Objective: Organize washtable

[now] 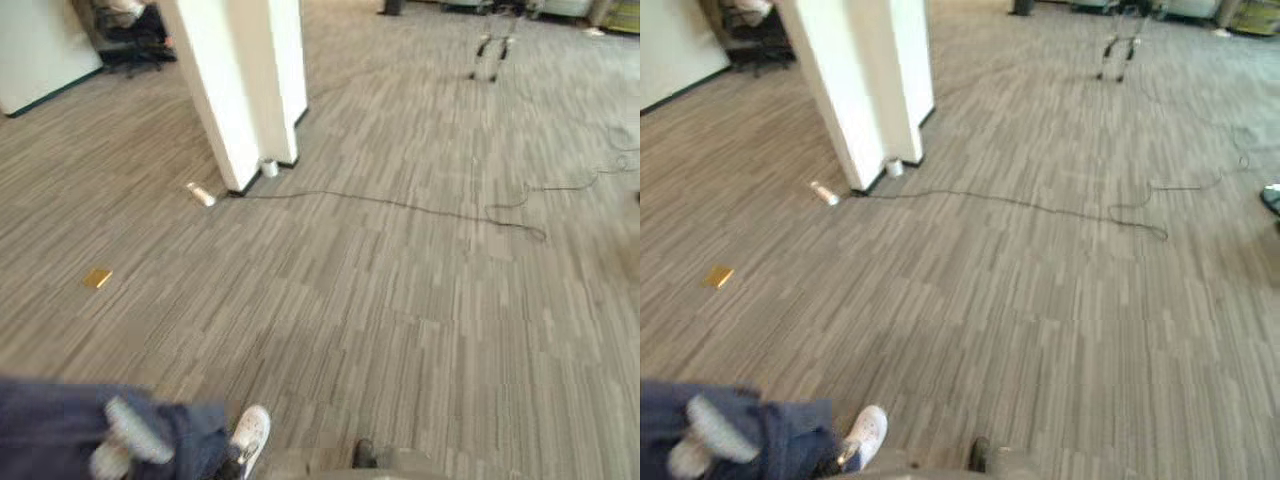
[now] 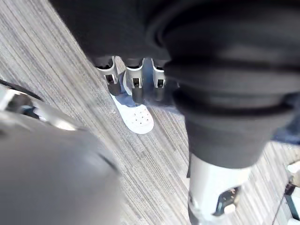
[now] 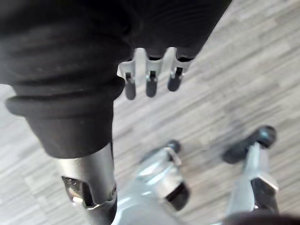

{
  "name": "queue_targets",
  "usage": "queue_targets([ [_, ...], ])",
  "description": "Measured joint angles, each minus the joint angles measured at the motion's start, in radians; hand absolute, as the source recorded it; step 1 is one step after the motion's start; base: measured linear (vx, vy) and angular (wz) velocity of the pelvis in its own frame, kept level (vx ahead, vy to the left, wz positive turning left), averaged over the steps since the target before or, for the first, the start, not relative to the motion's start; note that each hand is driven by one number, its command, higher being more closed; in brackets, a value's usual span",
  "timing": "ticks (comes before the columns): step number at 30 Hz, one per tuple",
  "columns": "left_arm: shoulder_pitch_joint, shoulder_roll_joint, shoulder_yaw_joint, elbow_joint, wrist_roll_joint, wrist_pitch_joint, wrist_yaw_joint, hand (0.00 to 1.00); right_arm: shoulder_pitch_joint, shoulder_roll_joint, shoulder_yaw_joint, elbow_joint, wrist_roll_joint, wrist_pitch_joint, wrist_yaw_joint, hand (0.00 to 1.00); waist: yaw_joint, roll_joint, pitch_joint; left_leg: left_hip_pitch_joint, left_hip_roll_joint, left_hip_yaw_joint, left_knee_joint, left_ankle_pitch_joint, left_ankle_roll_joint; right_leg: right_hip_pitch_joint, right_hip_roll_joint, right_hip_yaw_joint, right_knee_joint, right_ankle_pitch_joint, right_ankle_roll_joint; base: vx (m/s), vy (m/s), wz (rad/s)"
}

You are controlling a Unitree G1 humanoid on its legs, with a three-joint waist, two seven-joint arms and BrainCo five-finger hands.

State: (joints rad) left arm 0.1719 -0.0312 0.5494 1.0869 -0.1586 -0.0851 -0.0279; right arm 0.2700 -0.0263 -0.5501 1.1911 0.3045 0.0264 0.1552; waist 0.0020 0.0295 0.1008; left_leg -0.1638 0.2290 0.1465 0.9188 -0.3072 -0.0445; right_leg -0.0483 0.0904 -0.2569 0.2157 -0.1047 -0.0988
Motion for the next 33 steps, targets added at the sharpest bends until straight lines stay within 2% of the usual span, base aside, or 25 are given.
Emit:
queue_targets([
  [2, 0.031, 0.004, 0.003, 0.002, -0.007, 0.002, 0.01, 0.0, -0.002, 0.011, -0.009, -0.005, -0.001, -0.001, -0.001, 0.0, 0.017, -0.027, -0.002, -0.017, -0.016, 0.039, -0.191, -0.006, -0.009, 0.078, -0.005, 0.018, -0.066, -0.005, 0.01, 0.57, -0.103, -0.27],
  [3, 0.064, -0.003, 0.001, 0.003, -0.008, 0.004, 0.011, 0.0, -0.001, 0.014, -0.031, -0.01, -0.005, -0.001, -0.004, 0.0, 0.021, -0.025, -0.008, -0.022, -0.043, 0.038, -0.398, 0.04, -0.004, 0.111, -0.005, 0.015, -0.085, -0.017, 0.031, 0.73, -0.027, -0.15],
  [4, 0.1, -0.008, 0.001, 0.007, -0.012, 0.005, 0.01, 0.0, 0.004, 0.013, -0.033, -0.023, -0.007, 0.0, -0.006, 0.0, 0.029, -0.018, -0.013, -0.019, -0.072, 0.014, -0.508, 0.144, 0.016, 0.138, -0.005, 0.018, -0.086, -0.033, 0.056, 0.51, 0.014, -0.13],
  [5, 0.113, -0.002, 0.0, 0.016, -0.019, 0.007, 0.01, 0.0, 0.006, 0.022, -0.038, -0.026, -0.011, 0.0, -0.013, 0.0, 0.035, -0.029, -0.028, 0.004, -0.086, 0.01, -0.549, 0.154, 0.008, 0.149, -0.017, 0.017, -0.086, -0.033, 0.057, 0.49, 0.041, 0.01],
  [7, 0.117, 0.024, -0.005, 0.043, -0.026, 0.008, 0.009, 0.0, 0.007, 0.057, -0.087, -0.034, -0.031, -0.01, -0.02, 0.0, 0.034, -0.057, -0.058, 0.073, -0.121, -0.013, -0.694, 0.201, 0.02, 0.141, -0.045, -0.002, -0.058, -0.031, 0.061, 0.44, 0.023, 0.43],
  [8, 0.094, 0.043, -0.041, 0.057, -0.025, 0.01, 0.01, 0.0, -0.009, 0.056, -0.123, -0.033, -0.041, -0.013, -0.02, 0.0, 0.037, -0.042, -0.052, 0.105, -0.112, -0.023, -0.756, 0.233, 0.028, 0.082, -0.051, -0.015, 0.048, -0.051, 0.065, 0.32, 0.031, 0.44],
  [9, 0.027, 0.133, -0.196, 0.143, 0.014, -0.007, -0.015, 0.0, -0.104, 0.018, -0.07, 0.062, -0.115, -0.021, -0.024, 0.0, 0.013, -0.084, -0.089, 0.219, -0.215, -0.106, -0.848, 0.189, 0.031, 0.077, -0.165, 0.117, -0.252, 0.143, 0.161, 0.14, 0.018, 0.16],
  [14, 0.029, 0.133, -0.196, 0.143, 0.013, -0.007, -0.014, 0.0, -0.106, 0.018, -0.069, 0.061, -0.114, -0.021, -0.026, 0.0, 0.012, -0.083, -0.09, 0.212, -0.216, -0.112, -0.849, 0.189, 0.031, 0.077, -0.166, 0.107, -0.254, 0.143, 0.161, 0.0, 0.0, 0.03],
  [17, 0.03, 0.131, -0.194, 0.142, -0.004, -0.008, -0.01, 0.0, -0.113, 0.012, -0.036, 0.059, -0.1, -0.027, -0.051, 0.0, 0.014, -0.081, -0.091, 0.212, -0.217, -0.118, -0.859, 0.19, 0.03, 0.076, -0.168, 0.092, -0.26, 0.143, 0.162, 0.01, -0.001, 0.08],
  [22, 0.023, 0.12, -0.196, 0.139, -0.052, -0.009, 0.038, 0.0, -0.162, 0.006, 0.037, 0.035, -0.007, -0.074, -0.121, 0.0, 0.016, -0.068, -0.092, 0.203, -0.209, -0.062, -0.868, 0.192, 0.027, 0.041, -0.157, 0.142, -0.276, 0.166, 0.16, -0.01, 0.003, -0.35],
  [24, -0.004, 0.115, -0.197, 0.138, -0.067, -0.009, 0.066, 0.0, -0.215, 0.009, 0.058, -0.019, 0.045, -0.113, -0.154, 0.0, 0.015, -0.06, -0.084, 0.157, -0.198, 0.034, -0.85, 0.185, 0.029, -0.045, -0.142, 0.236, -0.277, 0.21, 0.162, -0.07, 0.005, -1.19],
  [25, -0.021, 0.114, -0.198, 0.138, -0.067, -0.009, 0.074, 0.0, -0.23, 0.009, 0.06, -0.034, 0.053, -0.123, -0.162, 0.0, 0.015, -0.07, -0.082, 0.14, -0.193, 0.067, -0.837, 0.179, 0.028, -0.067, -0.137, 0.261, -0.276, 0.227, 0.166, -0.11, 0.006, -1.35],
  [26, -0.044, 0.114, -0.203, 0.137, -0.067, -0.011, 0.082, 0.0, -0.248, 0.008, 0.068, -0.048, 0.078, -0.14, -0.179, 0.0, 0.018, -0.068, -0.067, 0.12, -0.184, 0.121, -0.818, 0.169, 0.029, -0.102, -0.125, 0.294, -0.285, 0.268, 0.171, -0.13, -0.017, -1.61],
  [27, -0.071, 0.114, -0.206, 0.13, -0.066, -0.014, 0.092, 0.0, -0.265, 0.006, 0.09, -0.073, 0.099, -0.154, -0.196, 0.0, 0.018, -0.063, -0.045, 0.1, -0.151, 0.203, -0.793, 0.158, 0.036, -0.13, -0.106, 0.308, -0.322, 0.346, 0.181, -0.19, -0.052, -1.97],
  [28, -0.092, 0.113, -0.203, 0.121, -0.065, -0.015, 0.097, 0.0, -0.278, 0.005, 0.096, -0.083, 0.118, -0.156, -0.202, 0.0, 0.008, -0.04, -0.023, 0.1, -0.125, 0.27, -0.797, 0.158, 0.039, -0.156, -0.101, 0.189, -0.302, 0.32, 0.133, -0.15, -0.071, -1.77],
  [29, -0.105, 0.112, -0.203, 0.113, -0.065, -0.015, 0.097, 0.0, -0.278, 0.002, 0.095, -0.083, 0.122, -0.155, -0.206, 0.0, 0.01, -0.04, -0.022, 0.105, -0.113, 0.302, -0.802, 0.158, 0.039, -0.165, -0.105, 0.094, -0.265, 0.279, 0.086, -0.09, -0.079, -1.77],
  [30, -0.119, 0.109, -0.207, 0.079, -0.065, -0.016, 0.097, 0.0, -0.255, -0.004, 0.096, -0.074, 0.127, -0.155, -0.215, 0.0, 0.014, -0.021, -0.012, 0.139, -0.09, 0.375, -0.818, 0.164, 0.026, -0.159, -0.13, -0.102, -0.192, 0.191, 0.023, -0.01, -0.085, -1.4],
  [31, -0.12, 0.112, -0.207, 0.067, -0.066, -0.019, 0.097, 0.0, -0.246, -0.003, 0.096, -0.073, 0.127, -0.155, -0.218, 0.0, 0.014, -0.022, -0.012, 0.152, -0.087, 0.398, -0.826, 0.167, 0.021, -0.144, -0.145, -0.152, -0.183, 0.18, 0.032, 0.04, -0.153, -1.46],
  [32, -0.128, 0.118, -0.21, 0.052, -0.067, -0.022, 0.098, 0.0, -0.227, 0.0, 0.095, -0.072, 0.127, -0.155, -0.219, 0.0, 0.006, -0.035, -0.017, 0.168, -0.093, 0.428, -0.835, 0.17, 0.007, -0.111, -0.175, -0.18, -0.193, 0.171, 0.063, 0.06, -0.176, -0.81],
  [33, -0.136, 0.12, -0.214, 0.048, -0.067, -0.024, 0.098, 0.0, -0.213, 0.0, 0.094, -0.07, 0.127, -0.154, -0.219, 0.0, 0.007, -0.045, -0.018, 0.175, -0.095, 0.438, -0.834, 0.171, 0.0, -0.095, -0.177, -0.167, -0.212, 0.165, 0.105, 0.07, -0.242, -0.78],
])
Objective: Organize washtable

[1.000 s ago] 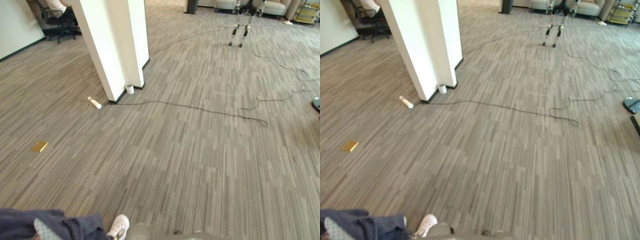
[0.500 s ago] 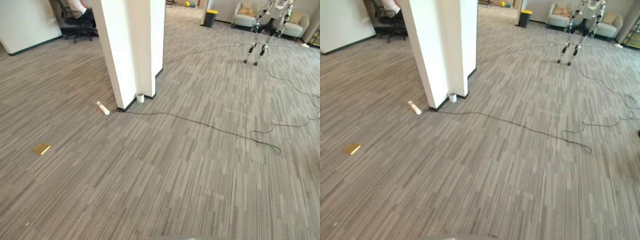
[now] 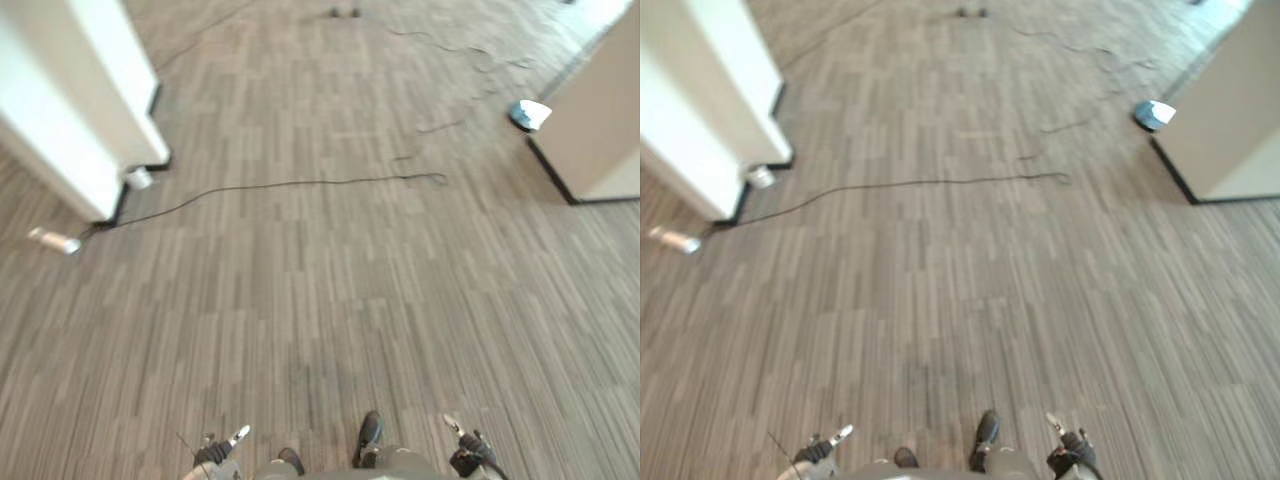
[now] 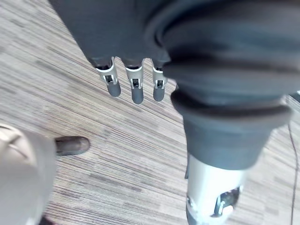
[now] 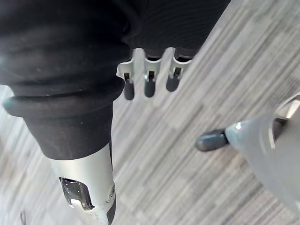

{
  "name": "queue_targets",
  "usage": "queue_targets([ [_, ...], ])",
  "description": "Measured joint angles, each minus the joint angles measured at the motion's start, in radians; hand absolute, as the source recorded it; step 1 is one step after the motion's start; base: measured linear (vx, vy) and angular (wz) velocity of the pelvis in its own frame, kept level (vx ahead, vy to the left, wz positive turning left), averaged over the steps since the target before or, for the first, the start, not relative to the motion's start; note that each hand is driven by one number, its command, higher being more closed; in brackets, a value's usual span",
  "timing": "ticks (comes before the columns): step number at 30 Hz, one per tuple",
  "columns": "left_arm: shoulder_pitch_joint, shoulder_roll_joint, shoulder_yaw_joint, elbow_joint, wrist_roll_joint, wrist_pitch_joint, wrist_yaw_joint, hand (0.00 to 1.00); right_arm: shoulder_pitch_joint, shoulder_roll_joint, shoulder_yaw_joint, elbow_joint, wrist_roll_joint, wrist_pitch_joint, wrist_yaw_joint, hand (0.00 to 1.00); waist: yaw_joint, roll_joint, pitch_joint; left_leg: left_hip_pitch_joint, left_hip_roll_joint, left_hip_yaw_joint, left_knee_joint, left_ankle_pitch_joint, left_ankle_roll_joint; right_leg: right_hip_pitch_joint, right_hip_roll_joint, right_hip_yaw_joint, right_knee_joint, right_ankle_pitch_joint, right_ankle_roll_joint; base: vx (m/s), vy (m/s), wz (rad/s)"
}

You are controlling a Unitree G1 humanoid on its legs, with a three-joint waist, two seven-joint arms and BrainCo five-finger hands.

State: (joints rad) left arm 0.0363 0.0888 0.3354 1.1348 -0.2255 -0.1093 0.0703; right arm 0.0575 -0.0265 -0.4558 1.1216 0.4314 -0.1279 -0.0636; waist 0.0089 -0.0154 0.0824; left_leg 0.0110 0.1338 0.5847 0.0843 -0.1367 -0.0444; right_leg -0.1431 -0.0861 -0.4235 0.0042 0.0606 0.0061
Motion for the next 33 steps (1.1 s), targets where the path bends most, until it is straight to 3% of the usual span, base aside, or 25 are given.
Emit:
queue_targets([
  [4, -0.016, -0.06, -0.001, 0.009, 0.0, -0.01, -0.004, 0.0, 0.041, -0.02, -0.053, 0.003, 0.022, 0.007, 0.0, 0.0, -0.042, 0.054, -0.001, 0.059, 0.048, -0.005, -0.019, 0.027, -0.057, 0.034, 0.07, 0.059, -0.027, -0.015, -0.023, 0.05, -0.151, -0.47],
  [7, -0.011, -0.068, 0.001, 0.009, -0.009, -0.01, -0.004, 0.0, 0.046, -0.016, -0.056, 0.004, 0.033, 0.015, 0.001, 0.0, -0.043, 0.042, 0.005, 0.052, 0.087, -0.01, 0.089, 0.006, -0.086, 0.054, 0.088, 0.078, -0.014, -0.061, -0.032, 0.03, -0.078, -0.22],
  [8, -0.003, -0.069, 0.001, 0.009, -0.032, -0.01, -0.003, 0.0, 0.046, -0.014, -0.055, 0.003, 0.032, 0.015, 0.001, 0.0, -0.037, 0.018, 0.011, 0.017, 0.115, -0.055, 0.209, -0.007, -0.072, 0.069, 0.092, 0.091, -0.007, -0.073, -0.034, 0.05, -0.113, -0.23],
  [10, 0.014, -0.072, 0.009, -0.004, -0.068, -0.012, -0.004, 0.0, 0.046, -0.027, -0.055, 0.011, 0.031, 0.015, 0.001, 0.0, -0.015, 0.015, 0.01, -0.055, 0.124, -0.216, 0.364, -0.029, -0.055, 0.089, 0.1, 0.123, -0.006, -0.085, -0.049, 0.08, -0.079, -0.35],
  [12, 0.033, -0.076, 0.014, -0.002, -0.101, -0.011, -0.004, 0.0, 0.02, -0.065, -0.057, 0.047, 0.026, 0.023, -0.001, 0.0, 0.008, 0.025, 0.024, -0.141, 0.081, -0.362, 0.476, -0.072, -0.066, 0.122, 0.098, 0.147, -0.015, -0.094, -0.052, 0.12, 0.022, -0.28],
  [14, 0.052, -0.087, 0.027, -0.007, -0.128, -0.017, -0.005, 0.0, 0.011, -0.081, -0.067, 0.066, 0.012, 0.027, -0.002, 0.0, 0.011, 0.033, 0.028, -0.199, 0.037, -0.404, 0.466, -0.078, -0.064, 0.145, 0.082, 0.148, -0.025, -0.102, -0.041, 0.12, 0.09, 0.01],
  [17, 0.063, -0.086, 0.038, -0.007, -0.139, -0.02, -0.006, 0.0, -0.015, -0.095, -0.087, 0.072, -0.009, 0.028, -0.002, 0.0, 0.061, 0.059, 0.036, -0.285, -0.052, -0.434, 0.188, -0.038, -0.065, 0.181, 0.052, 0.16, -0.032, -0.127, -0.003, 0.15, 0.188, -0.26],
  [18, 0.084, -0.091, 0.065, -0.004, -0.139, -0.019, -0.006, 0.0, -0.03, -0.089, -0.085, 0.071, -0.009, 0.028, -0.002, 0.0, 0.082, 0.066, 0.038, -0.297, -0.057, -0.445, 0.126, 0.046, -0.043, 0.199, 0.05, 0.174, -0.044, -0.134, 0.008, 0.26, 0.255, -0.51],
  [19, 0.1, -0.094, 0.078, -0.001, -0.139, -0.017, -0.004, 0.0, -0.034, -0.081, -0.083, 0.066, -0.009, 0.027, -0.002, 0.0, 0.091, 0.065, 0.036, -0.295, -0.058, -0.444, 0.127, 0.074, -0.035, 0.214, 0.047, 0.186, -0.049, -0.139, 0.015, 0.35, 0.262, -0.46],
  [20, 0.126, -0.106, 0.113, 0.001, -0.147, -0.014, -0.004, 0.0, -0.041, -0.059, -0.081, 0.046, -0.009, 0.026, -0.002, 0.0, 0.099, 0.06, 0.033, -0.298, -0.076, -0.446, 0.145, 0.107, 0.005, 0.224, 0.031, 0.197, -0.053, -0.152, 0.036, 0.4, 0.272, -0.2],
  [21, 0.132, -0.111, 0.133, 0.001, -0.157, -0.012, -0.004, 0.0, -0.047, -0.051, -0.082, 0.044, -0.009, 0.026, -0.003, 0.0, 0.103, 0.055, 0.031, -0.306, -0.088, -0.445, 0.162, 0.098, 0.024, 0.224, 0.019, 0.201, -0.047, -0.161, 0.05, 0.43, 0.277, -0.05],
  [22, 0.141, -0.116, 0.162, 0.007, -0.158, -0.011, -0.003, 0.0, -0.063, -0.044, -0.083, 0.044, -0.009, 0.027, -0.002, 0.0, 0.114, 0.05, 0.025, -0.308, -0.114, -0.439, 0.193, 0.063, 0.077, 0.218, -0.011, 0.204, -0.019, -0.183, 0.077, 0.34, 0.215, 0.04],
  [23, 0.147, -0.116, 0.184, 0.018, -0.158, -0.01, -0.003, 0.0, -0.068, -0.038, -0.083, 0.045, -0.01, 0.027, 0.0, 0.0, 0.118, 0.038, 0.022, -0.299, -0.134, -0.422, 0.206, 0.043, 0.107, 0.207, -0.04, 0.209, 0.034, -0.199, 0.093, 0.45, 0.269, 0.12],
  [25, 0.159, -0.114, 0.215, 0.058, -0.154, -0.007, -0.001, 0.0, -0.087, -0.029, -0.079, 0.041, -0.012, 0.024, 0.004, 0.0, 0.115, 0.032, 0.007, -0.241, -0.18, -0.426, 0.193, -0.015, 0.132, 0.128, -0.098, 0.251, 0.308, -0.269, 0.143, 0.49, 0.296, 0.2],
  [26, 0.163, -0.112, 0.212, 0.07, -0.152, -0.004, -0.003, 0.0, -0.094, -0.028, -0.074, 0.042, -0.012, 0.024, 0.005, 0.0, 0.115, 0.033, 0.006, -0.202, -0.191, -0.427, 0.185, -0.032, 0.147, 0.066, -0.122, 0.276, 0.51, -0.272, 0.14, 0.53, 0.284, 0.22],
  [27, 0.168, -0.095, 0.196, 0.075, -0.151, 0.003, -0.003, 0.0, -0.091, -0.02, -0.069, 0.042, -0.012, 0.023, 0.011, 0.0, 0.109, 0.025, 0.003, -0.132, -0.212, -0.437, 0.15, -0.048, 0.153, -0.009, -0.152, 0.292, 0.766, -0.223, 0.127, 0.47, 0.2, 0.24],
  [29, 0.17, -0.073, 0.159, 0.066, -0.133, 0.012, -0.004, 0.0, -0.076, -0.019, -0.035, 0.048, -0.02, 0.023, 0.023, 0.0, 0.081, 0.016, 0.001, 0.007, -0.24, -0.476, 0.07, -0.059, 0.157, -0.074, -0.195, 0.239, 1.035, -0.209, 0.091, 0.54, 0.129, 0.4],
  [31, 0.136, -0.064, 0.131, 0.054, -0.123, 0.016, -0.003, 0.0, -0.071, -0.023, -0.04, 0.049, -0.034, 0.022, 0.023, 0.0, 0.048, 0.006, 0.008, 0.093, -0.241, -0.521, 0.024, -0.069, 0.165, -0.126, -0.187, 0.177, 1.09, -0.262, 0.043, 0.58, 0.049, 0.5],
  [33, 0.08, -0.062, 0.116, 0.022, -0.117, 0.014, -0.004, 0.0, -0.058, -0.031, -0.048, 0.049, -0.038, 0.022, 0.021, 0.0, 0.025, 0.028, 0.032, 0.178, -0.212, -0.551, -0.006, -0.081, 0.144, -0.171, -0.155, 0.076, 0.957, -0.344, 0.014, 0.44, -0.029, 0.47],
])
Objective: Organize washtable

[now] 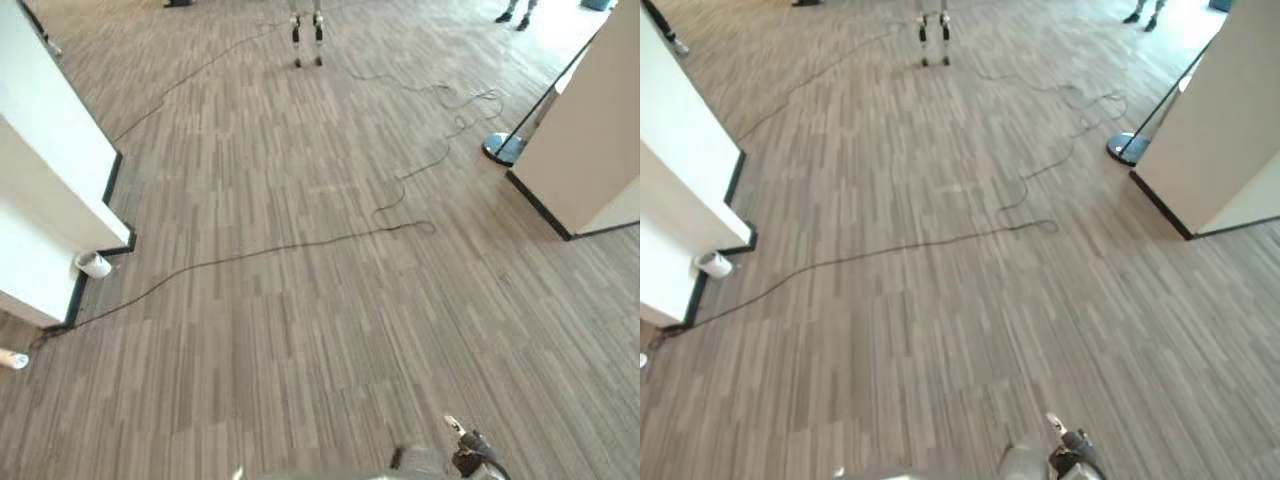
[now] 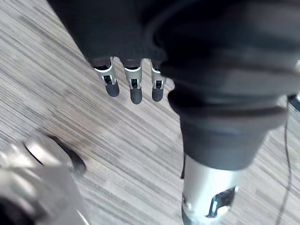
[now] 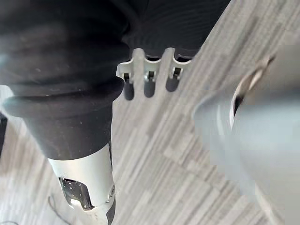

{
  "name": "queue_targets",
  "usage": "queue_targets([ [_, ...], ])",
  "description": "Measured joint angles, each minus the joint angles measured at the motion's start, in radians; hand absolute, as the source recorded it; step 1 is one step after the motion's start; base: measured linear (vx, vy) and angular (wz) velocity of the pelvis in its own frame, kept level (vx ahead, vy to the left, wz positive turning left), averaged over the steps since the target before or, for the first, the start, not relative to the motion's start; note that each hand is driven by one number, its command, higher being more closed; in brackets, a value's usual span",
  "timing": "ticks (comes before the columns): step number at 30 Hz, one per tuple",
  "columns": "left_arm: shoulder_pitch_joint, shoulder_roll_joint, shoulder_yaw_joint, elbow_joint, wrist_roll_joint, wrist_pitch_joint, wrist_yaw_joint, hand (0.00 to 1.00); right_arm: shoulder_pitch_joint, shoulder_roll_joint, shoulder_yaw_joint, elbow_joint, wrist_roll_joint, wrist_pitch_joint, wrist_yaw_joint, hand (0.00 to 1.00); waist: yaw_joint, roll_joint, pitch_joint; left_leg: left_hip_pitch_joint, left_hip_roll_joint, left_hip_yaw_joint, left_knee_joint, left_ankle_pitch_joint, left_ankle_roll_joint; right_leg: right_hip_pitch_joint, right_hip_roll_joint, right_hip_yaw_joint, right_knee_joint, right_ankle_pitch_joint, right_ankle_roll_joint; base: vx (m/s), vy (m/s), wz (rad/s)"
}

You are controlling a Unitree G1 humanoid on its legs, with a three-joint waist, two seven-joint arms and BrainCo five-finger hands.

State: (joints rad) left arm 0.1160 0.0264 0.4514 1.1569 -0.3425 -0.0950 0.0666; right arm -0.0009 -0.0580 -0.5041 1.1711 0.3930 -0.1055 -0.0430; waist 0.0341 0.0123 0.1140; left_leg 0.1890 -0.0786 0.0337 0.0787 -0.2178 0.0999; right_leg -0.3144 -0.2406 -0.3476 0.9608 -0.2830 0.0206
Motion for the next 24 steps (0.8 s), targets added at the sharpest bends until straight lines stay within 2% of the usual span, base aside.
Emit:
queue_targets([
  [1, -0.012, 0.0, -0.014, -0.015, 0.0, -0.002, 0.001, 0.0, 0.006, 0.0, 0.001, 0.0, 0.0, 0.0, -0.001, 0.0, -0.006, 0.001, 0.003, 0.017, 0.009, -0.004, -0.001, -0.002, -0.003, -0.015, 0.007, -0.029, -0.058, -0.004, -0.003, 0.5, -0.057, 0.4],
  [2, -0.035, 0.001, -0.034, -0.042, 0.0, -0.008, 0.0, 0.0, 0.015, 0.002, 0.004, 0.001, 0.0, 0.001, 0.0, 0.0, -0.02, 0.004, 0.005, 0.048, 0.035, -0.009, -0.002, -0.007, -0.011, -0.054, 0.039, -0.057, -0.208, 0.003, 0.0, 0.64, -0.086, 0.33],
  [3, -0.06, 0.004, -0.064, -0.053, 0.0, -0.019, 0.0, 0.0, 0.023, 0.004, 0.006, 0.0, 0.001, 0.002, -0.001, 0.0, -0.028, 0.008, 0.006, 0.071, 0.063, -0.013, -0.006, -0.012, -0.019, -0.089, 0.079, -0.06, -0.402, 0.065, 0.003, 0.54, -0.077, 0.33],
  [4, -0.072, 0.006, -0.071, -0.057, 0.0, -0.024, 0.0, 0.0, 0.029, 0.006, 0.008, 0.001, 0.002, 0.002, -0.002, 0.0, -0.03, 0.005, 0.007, 0.084, 0.073, -0.017, -0.009, -0.012, -0.02, -0.102, 0.096, -0.058, -0.522, 0.122, 0.011, 0.7, -0.151, 0.36],
  [5, -0.086, 0.012, -0.083, -0.067, 0.001, -0.032, 0.001, 0.0, 0.033, 0.017, 0.009, 0.003, 0.002, 0.005, -0.003, 0.0, -0.042, -0.017, 0.018, 0.114, 0.08, -0.034, -0.009, -0.013, -0.02, -0.118, 0.108, -0.049, -0.727, 0.223, 0.018, 0.65, -0.205, 0.39],
  [6, -0.094, 0.02, -0.094, -0.065, 0.001, -0.035, 0.002, 0.0, 0.033, 0.026, 0.01, 0.002, 0.003, 0.006, -0.003, 0.0, -0.054, -0.045, 0.028, 0.147, 0.078, -0.056, -0.009, -0.018, -0.029, -0.152, 0.096, -0.021, -0.824, 0.274, 0.034, 0.78, -0.265, 0.43],
  [8, -0.089, 0.02, -0.099, -0.055, 0.001, -0.034, 0.001, 0.0, 0.041, 0.037, 0.006, 0.002, 0.006, 0.006, -0.003, 0.0, -0.078, -0.073, 0.026, 0.189, 0.078, -0.094, -0.006, -0.028, -0.044, -0.19, 0.077, 0.029, -0.843, 0.279, 0.042, 0.68, -0.259, 0.45],
  [9, -0.089, 0.01, -0.094, -0.03, 0.008, -0.031, 0.0, 0.0, 0.05, 0.039, -0.029, 0.005, 0.01, 0.007, 0.0, 0.0, -0.082, -0.051, 0.018, 0.202, 0.128, -0.12, 0.039, -0.029, -0.056, -0.21, 0.096, 0.035, -0.76, 0.442, -0.022, 0.84, -0.287, 0.36],
  [10, -0.095, 0.001, -0.09, -0.016, 0.02, -0.027, -0.001, 0.0, 0.049, 0.042, -0.051, 0.006, 0.01, 0.007, 0.0, 0.0, -0.08, -0.027, 0.015, 0.185, 0.153, -0.128, 0.077, -0.018, -0.075, -0.213, 0.112, 0.016, -0.734, 0.457, -0.043, 0.87, -0.286, 0.21],
  [11, -0.097, -0.015, -0.072, -0.011, 0.033, -0.025, -0.001, 0.0, 0.047, 0.044, -0.086, 0.01, 0.011, 0.007, 0.0, 0.0, -0.078, 0.007, 0.014, 0.164, 0.187, -0.13, 0.129, 0.019, -0.128, -0.207, 0.143, -0.001, -0.712, 0.467, -0.081, 0.91, -0.339, -0.2],
  [12, -0.087, -0.043, 0.008, -0.006, 0.043, -0.023, -0.001, 0.0, 0.035, 0.041, -0.127, 0.0, 0.02, 0.013, -0.001, 0.0, -0.068, 0.047, 0.015, 0.126, 0.225, -0.114, 0.248, 0.165, -0.183, -0.173, 0.207, -0.009, -0.682, 0.407, -0.126, 1.1, -0.408, -0.42],
  [13, -0.072, -0.047, 0.041, 0.0, 0.044, -0.016, 0.0, 0.0, 0.033, 0.041, -0.123, -0.01, 0.022, 0.019, -0.001, 0.0, -0.075, 0.044, 0.016, 0.082, 0.219, -0.109, 0.351, 0.331, -0.206, -0.133, 0.222, 0.002, -0.682, 0.367, -0.126, 1.1, -0.402, -0.51],
  [14, -0.063, -0.049, 0.051, 0.0, 0.044, -0.016, 0.0, 0.0, 0.036, 0.039, -0.118, -0.017, 0.028, 0.02, 0.0, 0.0, -0.077, 0.045, 0.018, 0.047, 0.216, -0.111, 0.433, 0.428, -0.237, -0.091, 0.233, 0.01, -0.699, 0.347, -0.124, 1.03, -0.291, -0.3],
  [15, -0.054, -0.054, 0.065, -0.002, 0.044, -0.019, -0.002, 0.0, 0.041, 0.046, -0.106, -0.031, 0.033, 0.023, -0.002, 0.0, -0.066, 0.047, 0.03, -0.078, 0.248, -0.057, 0.731, 0.347, -0.268, 0.037, 0.273, 0.032, -0.768, 0.305, -0.133, 0.66, -0.168, -0.18],
  [16, -0.049, -0.051, 0.069, -0.008, 0.043, -0.02, -0.002, 0.0, 0.042, 0.042, -0.105, -0.031, 0.038, 0.022, -0.002, 0.0, -0.056, 0.039, 0.038, -0.127, 0.262, -0.02, 0.834, 0.276, -0.241, 0.092, 0.282, 0.044, -0.796, 0.292, -0.135, 0.72, -0.163, -0.33],
  [17, -0.036, -0.047, 0.069, -0.02, 0.041, -0.021, -0.003, 0.0, 0.035, 0.043, -0.095, -0.029, 0.041, 0.022, -0.002, 0.0, -0.032, 0.023, 0.045, -0.195, 0.271, 0.033, 0.928, 0.188, -0.205, 0.168, 0.293, 0.072, -0.826, 0.268, -0.136, 0.49, -0.086, -0.48],
  [18, -0.017, -0.048, 0.069, -0.043, 0.021, -0.024, -0.006, 0.0, 0.024, 0.036, -0.079, -0.024, 0.048, 0.02, -0.001, 0.0, -0.011, 0.009, 0.041, -0.291, 0.273, 0.089, 0.972, 0.096, -0.147, 0.244, 0.293, 0.1, -0.851, 0.241, -0.124, 0.73, -0.094, -0.59],
  [19, -0.004, -0.043, 0.058, -0.053, 0.019, -0.029, -0.009, 0.0, 0.0, 0.029, -0.074, -0.023, 0.05, 0.017, -0.002, 0.0, 0.009, 0.007, 0.042, -0.363, 0.272, 0.121, 0.952, 0.05, -0.131, 0.294, 0.291, 0.119, -0.866, 0.217, -0.115, 0.6, -0.034, -0.58],
  [20, 0.008, -0.041, 0.045, -0.052, 0.012, -0.03, -0.012, 0.0, -0.027, 0.018, -0.075, -0.018, 0.061, 0.013, -0.003, 0.0, 0.017, 0.006, 0.046, -0.434, 0.267, 0.147, 0.89, 0.011, -0.128, 0.337, 0.287, 0.142, -0.878, 0.196, -0.1, 0.48, 0.022, -0.56],
  [21, 0.025, -0.042, 0.029, -0.049, 0.001, -0.03, -0.014, 0.0, -0.049, 0.008, -0.078, -0.007, 0.073, 0.011, -0.003, 0.0, 0.023, 0.011, 0.047, -0.478, 0.254, 0.171, 0.758, -0.003, -0.132, 0.366, 0.275, 0.158, -0.881, 0.178, -0.076, 0.57, 0.108, -0.59],
  [22, 0.042, -0.045, 0.018, -0.042, -0.016, -0.029, -0.016, 0.0, -0.07, -0.001, -0.076, -0.009, 0.084, 0.0, -0.005, 0.0, 0.035, 0.013, 0.043, -0.511, 0.218, 0.184, 0.52, 0.004, -0.133, 0.409, 0.25, 0.175, -0.888, 0.137, -0.057, 0.7, 0.169, -0.41],
  [23, 0.065, -0.047, 0.01, -0.042, -0.021, -0.032, -0.018, 0.0, -0.077, -0.008, -0.076, -0.009, 0.093, -0.005, -0.007, 0.0, 0.039, 0.017, 0.041, -0.547, 0.182, 0.183, 0.283, 0.041, -0.157, 0.471, 0.225, 0.18, -0.907, 0.099, -0.032, 0.86, 0.245, -0.2],
  [24, 0.083, -0.051, 0.002, -0.038, -0.021, -0.032, -0.019, 0.0, -0.076, -0.015, -0.074, -0.009, 0.11, -0.007, -0.013, 0.0, 0.043, 0.028, 0.029, -0.573, 0.17, 0.172, 0.171, 0.095, -0.168, 0.506, 0.218, 0.181, -0.921, 0.069, -0.008, 0.69, 0.232, -0.04],
])
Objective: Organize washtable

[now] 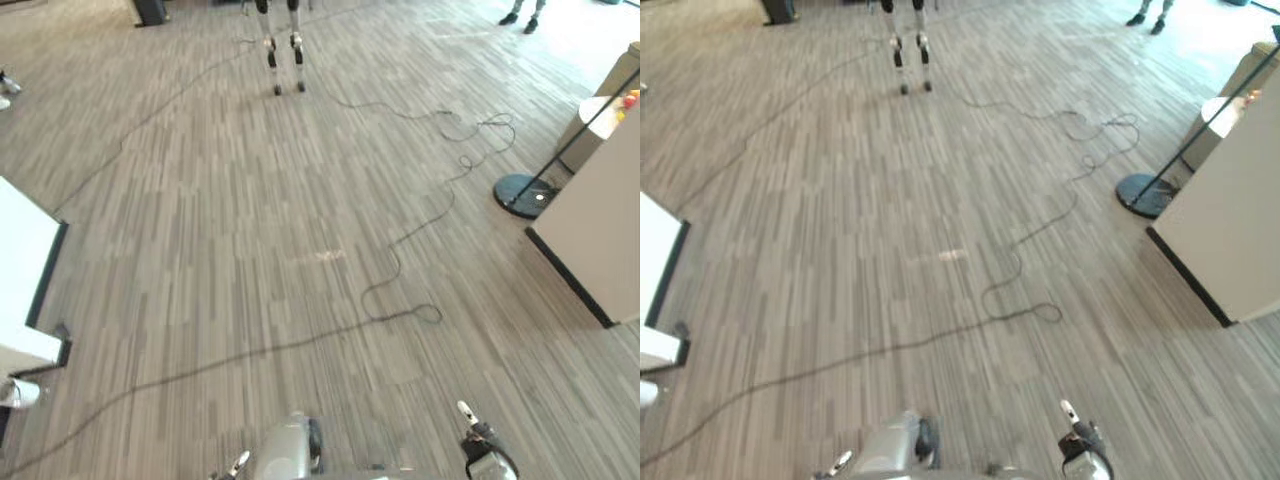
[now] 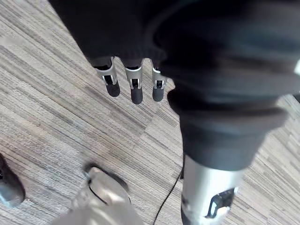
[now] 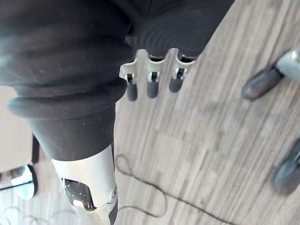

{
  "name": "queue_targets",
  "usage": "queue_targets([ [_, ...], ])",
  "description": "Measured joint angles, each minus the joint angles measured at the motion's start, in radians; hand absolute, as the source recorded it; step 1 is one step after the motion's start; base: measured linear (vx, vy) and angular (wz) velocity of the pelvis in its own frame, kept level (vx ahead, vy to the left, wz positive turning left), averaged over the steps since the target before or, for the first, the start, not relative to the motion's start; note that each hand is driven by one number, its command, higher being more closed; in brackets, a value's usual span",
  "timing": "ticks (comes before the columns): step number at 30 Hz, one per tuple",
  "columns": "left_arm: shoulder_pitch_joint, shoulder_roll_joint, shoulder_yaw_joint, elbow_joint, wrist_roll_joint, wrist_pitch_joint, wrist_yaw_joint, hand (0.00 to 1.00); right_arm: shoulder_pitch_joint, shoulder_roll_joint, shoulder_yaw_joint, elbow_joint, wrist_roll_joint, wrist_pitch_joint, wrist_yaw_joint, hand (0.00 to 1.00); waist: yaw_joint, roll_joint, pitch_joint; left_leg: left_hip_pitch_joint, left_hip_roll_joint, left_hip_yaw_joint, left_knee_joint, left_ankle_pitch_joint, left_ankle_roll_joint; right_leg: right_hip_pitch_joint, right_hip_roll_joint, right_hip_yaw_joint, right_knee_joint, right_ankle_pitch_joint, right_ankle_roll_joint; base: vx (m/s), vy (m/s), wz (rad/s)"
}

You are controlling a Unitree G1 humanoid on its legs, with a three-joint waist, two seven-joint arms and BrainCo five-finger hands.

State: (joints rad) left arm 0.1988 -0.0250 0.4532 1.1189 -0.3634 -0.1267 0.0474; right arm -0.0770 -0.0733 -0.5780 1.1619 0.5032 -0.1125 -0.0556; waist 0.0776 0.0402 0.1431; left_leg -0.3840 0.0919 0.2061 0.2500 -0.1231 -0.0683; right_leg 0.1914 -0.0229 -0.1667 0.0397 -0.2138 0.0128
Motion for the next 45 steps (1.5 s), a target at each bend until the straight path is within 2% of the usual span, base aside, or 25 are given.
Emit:
queue_targets([
  [1, 0.008, -0.004, -0.014, 0.003, 0.0, 0.0, 0.0, 0.0, 0.0, -0.006, 0.005, 0.0, 0.006, -0.001, -0.004, 0.0, 0.006, 0.009, -0.007, -0.029, -0.003, -0.007, -0.015, 0.029, 0.002, 0.023, -0.003, 0.001, -0.008, -0.018, 0.015, 0.59, 0.228, -0.21],
  [2, 0.024, -0.001, -0.016, 0.019, -0.006, 0.0, 0.0, 0.0, 0.006, -0.007, 0.019, 0.002, 0.009, -0.001, -0.007, 0.0, 0.029, 0.0, -0.023, -0.041, -0.015, 0.004, 0.024, 0.147, 0.041, 0.066, -0.035, 0.007, -0.018, -0.038, 0.053, 0.82, 0.299, -0.21],
  [3, 0.027, 0.008, -0.008, 0.033, -0.011, 0.0, 0.0, 0.0, 0.018, 0.0, 0.02, 0.004, 0.016, -0.003, -0.006, 0.0, 0.044, -0.025, -0.05, -0.039, -0.064, 0.017, 0.036, 0.186, 0.17, 0.079, -0.081, 0.008, 0.002, -0.047, 0.072, 0.67, 0.234, -0.1],
  [4, 0.021, 0.016, -0.006, 0.039, -0.012, 0.001, 0.0, 0.0, 0.013, 0.003, 0.018, 0.005, 0.017, -0.003, -0.005, 0.0, 0.046, -0.04, -0.052, -0.032, -0.084, 0.022, 0.048, 0.175, 0.185, 0.06, -0.11, 0.008, 0.051, -0.039, 0.088, 0.98, 0.353, 0.15],
  [5, 0.012, 0.028, 0.001, 0.051, -0.011, 0.001, 0.0, 0.0, -0.002, 0.004, 0.004, 0.018, 0.025, -0.003, 0.0, 0.0, 0.044, -0.043, -0.052, 0.003, -0.107, 0.034, 0.055, 0.144, 0.195, 0.007, -0.14, 0.036, 0.22, -0.005, 0.134, 0.75, 0.317, 0.22],
  [7, 0.014, 0.037, -0.002, 0.06, -0.009, 0.006, -0.001, 0.0, 0.01, 0.008, -0.023, 0.037, 0.043, -0.009, 0.003, 0.0, 0.037, -0.046, -0.049, 0.132, -0.14, 0.018, 0.023, 0.063, 0.203, -0.089, -0.164, 0.1, 0.563, 0.151, 0.161, 0.79, 0.342, 0.31],
  [8, 0.015, 0.048, -0.009, 0.059, -0.008, 0.011, -0.001, 0.0, 0.033, 0.019, -0.051, 0.045, 0.045, -0.015, 0.007, 0.0, 0.015, -0.059, -0.048, 0.237, -0.178, -0.017, -0.025, 0.04, 0.2, -0.152, -0.2, 0.085, 0.793, 0.205, 0.144, 0.8, 0.27, 0.99],
  [9, 0.012, 0.052, -0.02, 0.057, -0.006, 0.013, -0.002, 0.0, 0.08, 0.022, -0.053, 0.042, 0.043, -0.013, 0.009, 0.0, -0.018, -0.053, -0.053, 0.352, -0.204, -0.08, -0.076, 0.026, 0.193, -0.221, -0.241, 0.015, 0.963, 0.148, 0.086, 0.66, 0.206, 1.02],
  [10, 0.009, 0.052, -0.02, 0.056, -0.006, 0.013, -0.002, 0.0, 0.089, 0.022, -0.052, 0.04, 0.043, -0.013, 0.01, 0.0, -0.023, -0.051, -0.053, 0.366, -0.205, -0.086, -0.084, 0.024, 0.192, -0.236, -0.244, 0.003, 0.975, 0.135, 0.079, 0.64, 0.13, 1.06],
  [11, -0.021, 0.059, -0.02, 0.049, -0.006, 0.013, -0.001, 0.0, 0.117, 0.023, -0.053, 0.041, 0.039, -0.01, 0.012, 0.0, -0.035, -0.051, -0.055, 0.447, -0.204, -0.133, -0.129, 0.02, 0.188, -0.295, -0.24, -0.055, 0.971, 0.067, 0.049, 0.36, 0.039, 0.64],
  [13, -0.058, 0.056, -0.031, 0.027, -0.012, 0.01, -0.002, 0.0, 0.155, 0.026, -0.072, 0.042, 0.035, -0.003, 0.013, 0.0, -0.05, -0.034, -0.046, 0.528, -0.187, -0.202, -0.171, 0.011, 0.173, -0.358, -0.219, -0.118, 0.805, -0.004, 0.05, 0.65, -0.015, 1.04],
  [15, -0.091, 0.054, -0.034, 0.01, -0.018, 0.004, -0.001, 0.0, 0.173, 0.03, -0.084, 0.042, 0.036, 0.005, 0.012, 0.0, -0.068, -0.032, -0.044, 0.574, -0.157, -0.268, -0.182, -0.01, 0.16, -0.409, -0.164, -0.134, 0.53, 0.005, 0.046, 0.66, -0.136, 1.07],
  [17, -0.111, 0.05, -0.036, -0.003, -0.018, -0.008, 0.0, 0.0, 0.194, 0.04, -0.084, 0.042, 0.038, 0.005, 0.011, 0.0, -0.069, -0.045, -0.043, 0.621, -0.123, -0.321, -0.186, -0.07, 0.145, -0.442, -0.109, -0.128, 0.135, 0.17, 0.069, 0.53, -0.224, 0.9],
  [19, -0.102, 0.049, -0.027, -0.009, -0.018, -0.009, 0.001, 0.0, 0.194, 0.05, -0.083, 0.04, 0.038, 0.005, 0.012, 0.0, -0.071, -0.067, -0.042, 0.661, -0.117, -0.351, -0.196, -0.114, 0.132, -0.47, -0.112, -0.097, 0.034, 0.238, 0.068, 0.5, -0.286, 0.78],
  [20, -0.091, 0.049, -0.011, -0.009, -0.018, -0.008, 0.001, 0.0, 0.192, 0.054, -0.082, 0.039, 0.045, 0.006, 0.012, 0.0, -0.077, -0.078, -0.044, 0.697, -0.102, -0.378, -0.199, -0.156, 0.114, -0.478, -0.113, -0.072, 0.057, 0.314, 0.056, 0.57, -0.33, 0.93],
  [21, -0.074, 0.03, 0.006, -0.008, -0.015, -0.007, 0.002, 0.0, 0.187, 0.056, -0.083, 0.03, 0.049, 0.005, 0.013, 0.0, -0.081, -0.06, -0.052, 0.711, -0.066, -0.397, -0.173, -0.173, 0.092, -0.479, -0.089, -0.083, 0.118, 0.355, 0.023, 0.6, -0.315, 0.74],
  [23, -0.056, -0.008, 0.053, -0.008, -0.009, -0.007, 0.003, 0.0, 0.173, 0.068, -0.081, -0.021, 0.069, 0.004, 0.016, 0.0, -0.067, -0.019, -0.064, 0.654, -0.02, -0.375, -0.002, -0.186, 0.046, -0.453, -0.041, -0.114, 0.128, 0.311, -0.008, 0.71, -0.384, 0.24],
  [25, -0.041, -0.034, 0.109, -0.009, -0.01, -0.007, 0.001, 0.0, 0.158, 0.071, -0.036, -0.069, 0.078, 0.004, 0.015, 0.0, -0.062, -0.001, -0.059, 0.504, 0.01, -0.306, 0.324, -0.131, -0.032, -0.411, -0.003, -0.126, 0.123, 0.266, -0.035, 0.52, -0.289, -0.02],
  [26, -0.023, -0.046, 0.139, -0.009, -0.012, -0.006, 0.003, 0.0, 0.153, 0.068, 0.002, -0.095, 0.079, 0.002, 0.013, 0.0, -0.057, 0.0, -0.048, 0.409, 0.053, -0.263, 0.549, -0.026, -0.042, -0.36, 0.028, -0.117, 0.103, 0.249, -0.06, 0.49, -0.219, -0.28],
  [28, -0.013, -0.048, 0.138, -0.009, -0.022, -0.001, 0.004, 0.0, 0.142, 0.077, 0.015, -0.104, 0.079, 0.001, 0.012, 0.0, -0.035, -0.001, -0.038, 0.327, 0.113, -0.172, 0.714, -0.064, -0.029, -0.263, 0.057, -0.106, 0.069, 0.237, -0.071, 0.47, -0.198, -0.33],
  [30, -0.013, -0.04, 0.136, -0.012, -0.028, -0.004, -0.002, 0.0, 0.136, 0.076, -0.005, -0.087, 0.083, -0.001, 0.012, 0.0, -0.027, -0.029, -0.036, 0.273, 0.119, -0.073, 0.576, -0.121, -0.009, -0.152, 0.039, -0.094, -0.009, 0.234, -0.068, 0.41, -0.16, -0.08],
  [34, -0.007, -0.032, 0.081, -0.008, -0.028, -0.007, -0.001, 0.0, 0.131, 0.048, -0.004, -0.08, 0.087, -0.005, 0.012, 0.0, -0.034, -0.008, -0.044, 0.27, 0.074, -0.115, 0.061, -0.076, -0.031, -0.105, 0.021, -0.073, -0.042, 0.206, -0.024, 0.25, 0.038, -0.21],
  [36, -0.004, -0.013, 0.043, 0.005, -0.028, -0.008, -0.003, 0.0, 0.149, 0.05, -0.003, -0.046, 0.085, -0.004, 0.01, 0.0, -0.037, -0.019, -0.062, 0.309, 0.027, -0.151, -0.023, 0.023, -0.013, -0.091, -0.01, -0.057, -0.04, 0.182, 0.014, 0.28, 0.193, 0.05],
  [39, -0.019, 0.024, -0.001, 0.031, -0.028, -0.008, -0.002, 0.0, 0.157, 0.049, -0.004, -0.009, 0.082, 0.0, 0.009, 0.0, -0.034, -0.049, -0.073, 0.341, -0.014, -0.133, -0.079, 0.037, 0.007, -0.09, -0.046, -0.051, -0.039, 0.168, 0.034, 0.23, 0.134, 0.02],
  [45, -0.034, 0.058, -0.071, 0.048, 0.006, -0.007, -0.006, 0.0, 0.155, 0.049, -0.005, 0.011, 0.011, 0.011, 0.018, 0.0, -0.035, -0.049, -0.082, 0.393, -0.06, -0.124, -0.159, 0.049, 0.025, -0.085, -0.078, -0.034, -0.038, 0.167, 0.04, 0.09, 0.08, -0.04],
])
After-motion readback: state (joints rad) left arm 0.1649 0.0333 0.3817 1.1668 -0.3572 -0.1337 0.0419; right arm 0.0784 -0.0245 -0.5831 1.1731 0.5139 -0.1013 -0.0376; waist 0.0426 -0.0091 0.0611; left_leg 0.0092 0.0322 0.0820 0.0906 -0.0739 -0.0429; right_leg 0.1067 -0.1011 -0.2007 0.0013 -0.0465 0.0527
